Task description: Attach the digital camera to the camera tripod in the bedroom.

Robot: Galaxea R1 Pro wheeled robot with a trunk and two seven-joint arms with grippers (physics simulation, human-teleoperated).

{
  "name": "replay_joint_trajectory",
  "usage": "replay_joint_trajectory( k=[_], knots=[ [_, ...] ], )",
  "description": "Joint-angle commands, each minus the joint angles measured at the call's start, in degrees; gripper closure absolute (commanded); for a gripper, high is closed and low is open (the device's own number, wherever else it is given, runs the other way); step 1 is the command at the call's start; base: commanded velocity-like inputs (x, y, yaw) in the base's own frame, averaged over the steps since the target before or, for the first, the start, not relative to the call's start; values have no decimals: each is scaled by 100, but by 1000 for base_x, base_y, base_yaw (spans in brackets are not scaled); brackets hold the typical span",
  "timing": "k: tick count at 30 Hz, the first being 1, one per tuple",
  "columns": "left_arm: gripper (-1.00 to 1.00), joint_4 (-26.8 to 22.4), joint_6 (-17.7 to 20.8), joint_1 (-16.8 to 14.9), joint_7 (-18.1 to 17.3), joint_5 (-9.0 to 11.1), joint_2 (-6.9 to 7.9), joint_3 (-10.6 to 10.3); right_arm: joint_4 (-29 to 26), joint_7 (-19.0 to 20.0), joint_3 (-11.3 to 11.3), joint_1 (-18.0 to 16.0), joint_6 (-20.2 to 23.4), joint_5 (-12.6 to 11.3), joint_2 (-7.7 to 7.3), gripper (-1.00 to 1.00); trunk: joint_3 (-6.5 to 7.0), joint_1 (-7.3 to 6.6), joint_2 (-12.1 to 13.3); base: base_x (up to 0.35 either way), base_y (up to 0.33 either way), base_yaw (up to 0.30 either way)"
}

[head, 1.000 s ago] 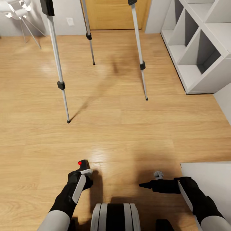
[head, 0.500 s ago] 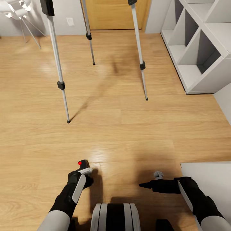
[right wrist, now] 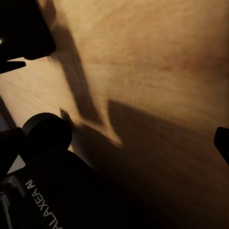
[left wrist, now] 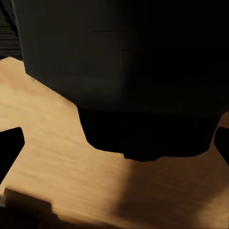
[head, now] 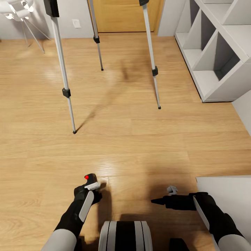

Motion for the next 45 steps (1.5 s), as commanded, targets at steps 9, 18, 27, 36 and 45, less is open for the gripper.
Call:
replay_joint_trajectory(
  k=[9, 18, 27, 36, 45],
  knots=[
    [-100, 151, -41, -2, -139, 58, -4, -193, -2, 2, -4, -1, 46, -26, 0, -100, -3, -1, -1, 0, 0, 0],
    [-100, 157, -49, -3, -156, 51, -4, -205, -2, 2, -4, -1, 49, -26, 0, -100, -3, -1, -1, 0, 0, 0],
    [-100, 157, -510, -7, -150, 50, -4, -208, -2, 2, -4, -1, 49, -26, 0, -100, -3, -1, -1, 0, 0, 0],
    [-100, 158, -578, -8, -156, 48, 10, -214, -2, 2, -3, -1, 46, -26, 0, -100, -3, -1, -1, 0, 0, 0],
    [-100, 157, -587, -10, -156, 42, 11, -215, -2, 2, -4, -1, 48, -26, 0, -100, -3, -1, -1, 0, 0, 0]
  ],
)
